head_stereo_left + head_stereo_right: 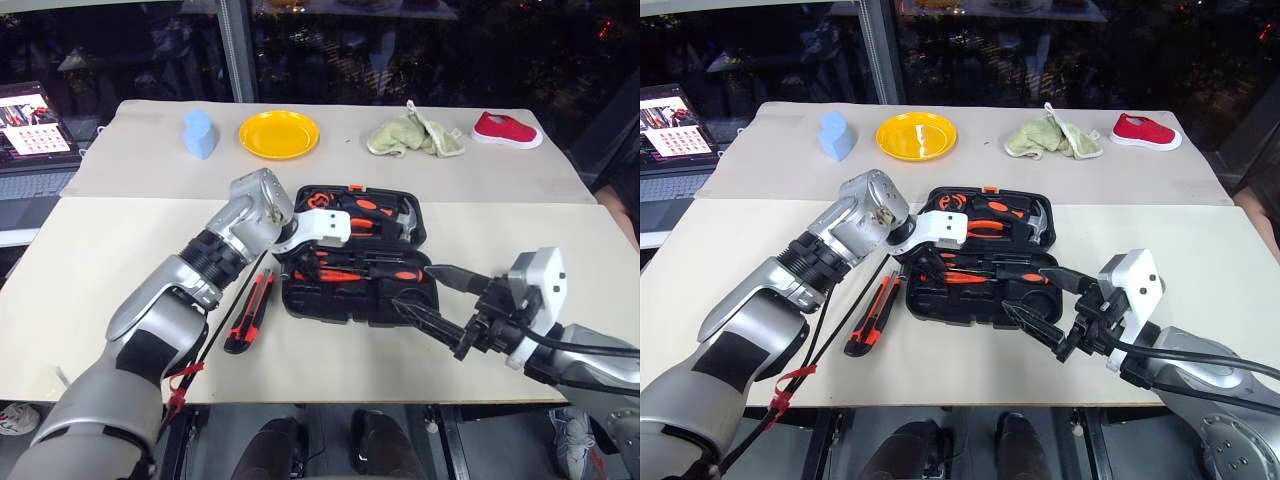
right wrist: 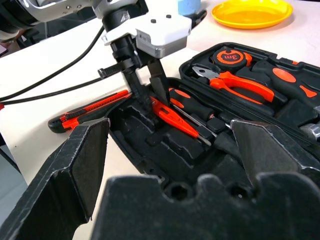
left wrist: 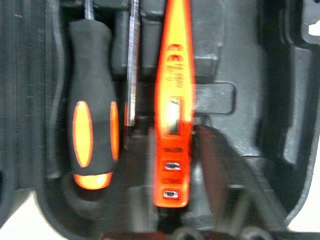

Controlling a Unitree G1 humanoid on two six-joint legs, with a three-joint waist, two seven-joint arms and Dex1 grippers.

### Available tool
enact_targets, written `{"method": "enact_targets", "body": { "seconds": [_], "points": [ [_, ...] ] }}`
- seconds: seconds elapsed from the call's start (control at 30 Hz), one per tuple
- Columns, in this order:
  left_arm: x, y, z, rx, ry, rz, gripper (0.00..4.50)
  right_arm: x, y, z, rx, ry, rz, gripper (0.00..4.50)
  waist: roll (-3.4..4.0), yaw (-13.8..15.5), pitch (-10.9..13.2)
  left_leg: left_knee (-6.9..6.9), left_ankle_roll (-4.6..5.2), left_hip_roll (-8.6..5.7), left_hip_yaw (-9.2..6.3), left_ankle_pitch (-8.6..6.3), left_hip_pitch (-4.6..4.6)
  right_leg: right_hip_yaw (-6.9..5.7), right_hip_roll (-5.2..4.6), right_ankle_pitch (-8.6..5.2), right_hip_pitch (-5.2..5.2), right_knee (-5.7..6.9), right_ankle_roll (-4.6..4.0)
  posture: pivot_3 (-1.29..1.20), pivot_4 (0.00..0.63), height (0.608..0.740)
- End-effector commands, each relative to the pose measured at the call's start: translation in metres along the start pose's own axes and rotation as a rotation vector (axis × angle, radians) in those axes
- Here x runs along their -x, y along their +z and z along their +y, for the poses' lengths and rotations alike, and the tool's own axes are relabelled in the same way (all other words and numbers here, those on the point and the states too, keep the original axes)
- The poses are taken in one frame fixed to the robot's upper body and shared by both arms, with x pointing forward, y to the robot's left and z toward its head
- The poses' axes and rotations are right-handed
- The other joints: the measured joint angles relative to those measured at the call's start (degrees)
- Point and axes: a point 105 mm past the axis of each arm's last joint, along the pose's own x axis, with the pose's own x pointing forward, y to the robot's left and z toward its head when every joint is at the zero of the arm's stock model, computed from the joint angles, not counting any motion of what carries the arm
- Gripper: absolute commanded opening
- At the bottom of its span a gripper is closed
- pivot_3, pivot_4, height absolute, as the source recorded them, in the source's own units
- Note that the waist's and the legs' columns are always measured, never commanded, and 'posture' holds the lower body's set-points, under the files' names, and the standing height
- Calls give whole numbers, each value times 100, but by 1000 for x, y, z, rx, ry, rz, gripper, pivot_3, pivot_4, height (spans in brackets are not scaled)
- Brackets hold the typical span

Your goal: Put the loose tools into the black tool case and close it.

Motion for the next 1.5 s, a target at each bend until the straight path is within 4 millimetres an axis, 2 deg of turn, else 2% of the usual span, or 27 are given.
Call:
{"method": "enact_targets", "body": {
  "seconds": [0.03,0.07,0.2,0.27,0.3,0.33,0.4,0.47,0.53,0.67,0.9,1.1,1.27,1.5],
  "points": [
    [25,7,-3,-29,14,-44,4202,1,9,1,32,-5,-49,4500,0,-2,0,0,-1,0,0,0,-2,0,0,0,-2,0,0,0,150,740],
    [33,7,-5,-29,18,-69,4483,1,9,1,29,-4,-48,4500,0,-5,0,0,-2,0,0,1,-2,0,1,0,-3,0,0,0,150,740],
    [52,15,-10,-43,22,-189,4483,1,7,1,24,-5,-45,4500,1,-29,0,-3,-4,0,0,2,0,3,0,0,-6,2,-1,0,150,740],
    [60,20,-8,-27,45,-349,4483,2,7,1,24,-7,-41,4500,1,-16,-1,-2,-5,0,-1,3,2,1,1,0,-4,2,0,0,150,740],
    [63,20,-7,-15,53,-423,3949,3,7,0,25,-9,-38,4500,2,-9,-1,1,-5,0,-2,3,0,-1,0,0,-4,4,0,0,150,740],
    [65,20,-8,-27,49,-503,3808,4,7,0,27,-10,-36,4500,2,-10,-1,2,-6,0,-3,3,1,-2,-1,0,-2,2,0,0,150,740],
    [66,16,-10,-47,43,-582,2951,5,7,-1,28,-13,-32,4500,2,-19,-1,2,-6,0,-2,3,6,0,-1,0,0,2,0,0,150,740],
    [58,2,-9,-32,60,-624,2323,6,7,-3,28,-17,-28,4500,2,-20,-1,2,-12,0,-2,6,6,-1,-1,1,-2,4,0,0,150,740],
    [47,-11,-5,-12,93,-634,1486,7,8,-4,29,-18,-24,4500,4,-21,-2,-1,-15,-1,-1,8,8,0,0,2,-1,4,-1,0,150,740],
    [34,-18,-2,0,101,-660,14,8,10,-5,29,-13,-20,4500,3,0,-2,-1,-18,-2,0,9,10,1,-4,4,2,3,-4,0,150,740],
    [24,-7,7,-22,175,-737,14,6,11,-4,25,-5,-16,4500,3,64,-2,1,-12,-4,0,6,6,1,-11,8,3,-5,4,0,150,740],
    [9,-15,0,-53,151,-697,14,5,13,-2,29,5,-17,4500,4,30,-2,-4,-13,-2,2,6,6,8,-21,9,0,-4,2,0,150,740],
    [0,-19,6,-54,200,-673,14,6,12,-1,26,3,-11,4500,3,45,-2,-1,-13,-3,1,6,6,5,-23,10,2,-5,2,0,150,740],
    [-10,-21,5,-77,208,-660,14,6,11,2,18,6,-9,4500,3,70,-2,-1,-8,-3,2,3,3,5,-23,11,2,-8,4,0,150,740]
  ]
}}
